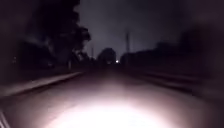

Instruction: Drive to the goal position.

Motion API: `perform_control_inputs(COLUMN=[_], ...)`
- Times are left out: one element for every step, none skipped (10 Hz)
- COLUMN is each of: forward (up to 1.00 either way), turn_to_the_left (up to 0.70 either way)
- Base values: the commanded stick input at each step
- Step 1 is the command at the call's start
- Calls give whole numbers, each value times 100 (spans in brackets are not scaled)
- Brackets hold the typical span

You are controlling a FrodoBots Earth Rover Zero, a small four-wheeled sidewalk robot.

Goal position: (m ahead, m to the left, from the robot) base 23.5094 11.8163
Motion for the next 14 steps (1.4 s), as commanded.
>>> perform_control_inputs(forward=[70,70,70,70,70,70,70,70,70,70,70,70,70,70], turn_to_the_left=[0,0,0,0,0,0,0,0,0,0,0,0,0,0])
